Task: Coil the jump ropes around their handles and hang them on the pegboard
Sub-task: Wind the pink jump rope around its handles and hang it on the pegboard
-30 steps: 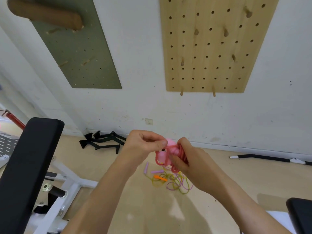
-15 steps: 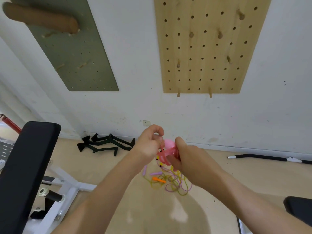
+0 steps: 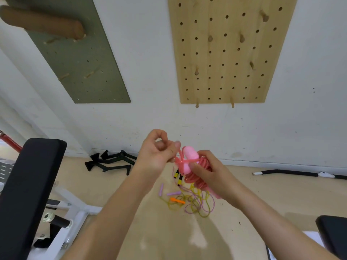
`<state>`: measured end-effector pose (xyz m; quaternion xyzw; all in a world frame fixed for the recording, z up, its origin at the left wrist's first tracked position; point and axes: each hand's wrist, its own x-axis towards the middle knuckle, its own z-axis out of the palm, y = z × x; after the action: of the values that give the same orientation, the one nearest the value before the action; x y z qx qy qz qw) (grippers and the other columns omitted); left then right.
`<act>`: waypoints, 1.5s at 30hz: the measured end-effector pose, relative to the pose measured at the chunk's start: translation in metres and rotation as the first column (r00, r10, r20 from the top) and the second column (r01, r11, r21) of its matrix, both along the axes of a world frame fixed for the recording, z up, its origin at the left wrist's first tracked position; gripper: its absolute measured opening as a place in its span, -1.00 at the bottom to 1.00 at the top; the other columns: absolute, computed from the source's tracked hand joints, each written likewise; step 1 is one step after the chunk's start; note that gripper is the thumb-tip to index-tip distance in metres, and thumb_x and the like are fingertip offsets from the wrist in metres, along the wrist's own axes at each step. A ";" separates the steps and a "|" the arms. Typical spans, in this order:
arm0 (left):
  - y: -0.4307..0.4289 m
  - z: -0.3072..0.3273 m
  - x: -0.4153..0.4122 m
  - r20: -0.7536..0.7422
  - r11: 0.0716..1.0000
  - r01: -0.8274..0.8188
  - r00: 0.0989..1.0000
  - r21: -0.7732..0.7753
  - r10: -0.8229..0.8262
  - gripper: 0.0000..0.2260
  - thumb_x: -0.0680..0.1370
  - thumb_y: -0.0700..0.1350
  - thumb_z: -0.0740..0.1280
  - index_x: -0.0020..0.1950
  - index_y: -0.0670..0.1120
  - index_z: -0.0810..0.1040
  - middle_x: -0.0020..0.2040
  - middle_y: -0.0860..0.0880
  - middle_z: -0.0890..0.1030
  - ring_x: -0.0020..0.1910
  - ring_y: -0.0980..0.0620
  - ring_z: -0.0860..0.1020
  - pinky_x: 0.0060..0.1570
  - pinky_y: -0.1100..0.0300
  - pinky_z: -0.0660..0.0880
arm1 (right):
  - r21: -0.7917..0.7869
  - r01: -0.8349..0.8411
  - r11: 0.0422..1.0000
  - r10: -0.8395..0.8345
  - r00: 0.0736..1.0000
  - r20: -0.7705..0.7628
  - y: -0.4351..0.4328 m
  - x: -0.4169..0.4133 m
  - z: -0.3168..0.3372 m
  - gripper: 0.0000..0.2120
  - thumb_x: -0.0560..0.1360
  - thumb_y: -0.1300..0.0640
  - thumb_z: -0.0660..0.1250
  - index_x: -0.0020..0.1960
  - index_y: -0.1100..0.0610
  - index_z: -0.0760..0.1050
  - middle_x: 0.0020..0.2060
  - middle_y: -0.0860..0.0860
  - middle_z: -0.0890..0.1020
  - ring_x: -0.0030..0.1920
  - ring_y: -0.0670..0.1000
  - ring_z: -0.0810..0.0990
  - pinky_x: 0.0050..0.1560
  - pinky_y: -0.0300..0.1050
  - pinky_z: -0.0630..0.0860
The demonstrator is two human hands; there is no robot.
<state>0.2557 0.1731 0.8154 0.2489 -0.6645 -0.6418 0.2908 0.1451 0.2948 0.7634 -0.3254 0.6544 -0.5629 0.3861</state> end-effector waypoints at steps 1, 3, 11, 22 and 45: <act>-0.004 0.001 -0.002 0.005 0.999 -0.030 1.000 0.021 0.030 -0.77 0.53 -0.33 0.31 -0.13 -0.09 0.29 -0.36 -0.09 0.52 -0.41 0.01 0.48 -0.44 0.26 0.42 | -0.001 -0.074 0.997 0.073 0.986 0.151 0.003 0.001 0.002 -0.70 0.52 0.06 0.35 0.22 0.04 0.42 -0.23 -0.01 0.69 -0.26 0.01 0.63 -0.21 0.00 0.55; -0.009 0.004 -0.005 0.037 1.000 -0.022 0.999 0.018 0.021 -0.78 0.54 -0.33 0.29 -0.10 -0.08 0.28 -0.35 -0.10 0.52 -0.45 0.05 0.47 -0.52 0.29 0.32 | 0.030 -0.295 0.955 0.278 0.926 0.254 0.010 -0.002 0.010 -0.66 0.45 -0.03 0.38 0.22 -0.04 0.48 -0.06 0.02 0.69 -0.08 0.04 0.65 -0.08 0.07 0.59; -0.003 0.033 -0.024 -0.055 0.990 0.138 0.989 -0.031 -0.140 -0.80 0.54 -0.33 0.29 0.02 -0.12 0.31 -0.38 -0.14 0.52 -0.51 -0.01 0.45 -0.52 0.27 0.38 | -0.083 -0.269 0.959 0.226 0.911 -0.345 -0.016 -0.024 0.064 -0.73 0.46 -0.03 0.41 0.13 -0.02 0.50 -0.10 -0.11 0.64 -0.08 -0.16 0.64 -0.08 -0.26 0.56; -0.002 0.065 -0.108 -0.297 0.956 -0.071 0.942 0.285 0.158 -0.75 0.48 -0.45 0.27 -0.02 -0.13 0.39 -0.40 -0.09 0.49 -0.53 0.04 0.36 -0.54 0.29 0.29 | -0.052 0.005 0.999 -0.028 0.894 -0.446 -0.019 -0.057 0.072 -0.85 0.43 0.06 0.32 -0.06 0.10 0.51 -0.07 -0.05 0.50 -0.29 -0.04 0.61 -0.23 -0.08 0.60; -0.082 0.128 -0.288 -0.275 0.856 0.419 0.821 -0.302 -0.499 -0.73 0.44 -0.27 0.38 0.10 -0.04 0.63 -0.33 -0.01 0.49 -0.39 0.05 0.46 -0.38 0.30 0.37 | -0.441 -0.245 0.864 0.348 0.922 0.170 -0.082 -0.282 0.145 -0.59 0.29 0.09 0.55 0.03 0.31 0.59 -0.14 0.21 0.64 -0.21 0.11 0.68 -0.20 -0.04 0.62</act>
<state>-0.0326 0.0907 0.9431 -0.0707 -0.7128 -0.6457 0.2645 -0.1366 0.2129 0.9088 -0.4249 0.4103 -0.6569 0.4686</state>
